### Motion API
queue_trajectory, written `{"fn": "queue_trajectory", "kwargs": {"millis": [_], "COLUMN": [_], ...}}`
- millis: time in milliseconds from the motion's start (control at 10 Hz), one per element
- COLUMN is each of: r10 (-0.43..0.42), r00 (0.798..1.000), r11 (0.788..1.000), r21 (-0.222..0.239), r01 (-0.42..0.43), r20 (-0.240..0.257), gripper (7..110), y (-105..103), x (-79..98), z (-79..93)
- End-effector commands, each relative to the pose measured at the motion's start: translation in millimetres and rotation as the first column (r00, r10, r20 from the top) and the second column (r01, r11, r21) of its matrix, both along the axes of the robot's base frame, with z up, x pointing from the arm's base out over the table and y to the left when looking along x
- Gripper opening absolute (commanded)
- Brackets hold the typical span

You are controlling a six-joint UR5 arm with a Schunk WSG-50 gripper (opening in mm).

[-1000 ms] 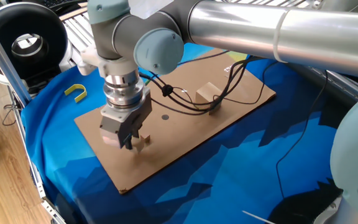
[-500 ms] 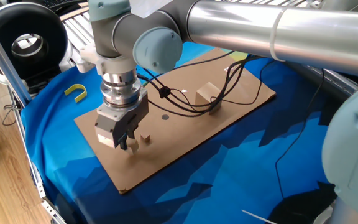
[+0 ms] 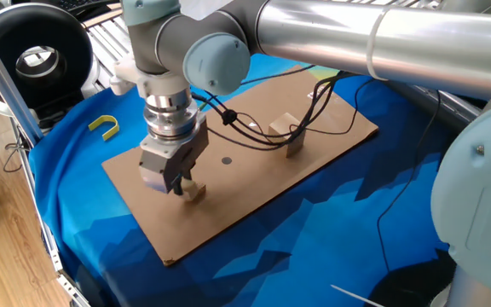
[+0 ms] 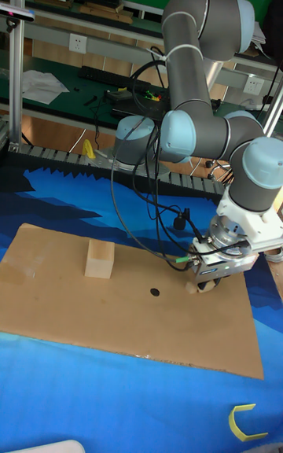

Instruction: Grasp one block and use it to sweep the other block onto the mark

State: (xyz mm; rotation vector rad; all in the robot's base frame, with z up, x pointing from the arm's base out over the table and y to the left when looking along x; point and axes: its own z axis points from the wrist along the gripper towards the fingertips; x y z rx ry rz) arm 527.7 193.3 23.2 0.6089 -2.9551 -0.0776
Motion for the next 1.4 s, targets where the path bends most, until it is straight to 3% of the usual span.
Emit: {"fn": "queue_trajectory", "kwargs": {"millis": [0, 200, 400, 600, 800, 1100, 1300], "r10": [0.033, 0.043, 0.058, 0.007, -0.056, -0.061, -0.043], "r00": [0.999, 0.999, 0.998, 1.000, 0.997, 0.998, 0.999], "r11": [0.995, 0.992, 0.980, 0.998, 0.993, 0.995, 0.994], "r21": [-0.092, -0.120, -0.194, -0.067, 0.104, 0.080, 0.098], "r01": [-0.032, -0.041, -0.053, -0.008, 0.060, 0.063, 0.045], "r20": [0.007, 0.011, 0.021, -0.003, -0.044, -0.029, -0.022], "gripper": [7, 7, 7, 7, 7, 7, 7], "y": [-29, -37, -57, -24, 17, 1, -13], "x": [4.2, 7.3, 13.0, 4.3, -0.9, 4.7, 11.4], "z": [1.1, 3.0, 5.6, 4.1, 7.4, 5.4, 8.0]}}
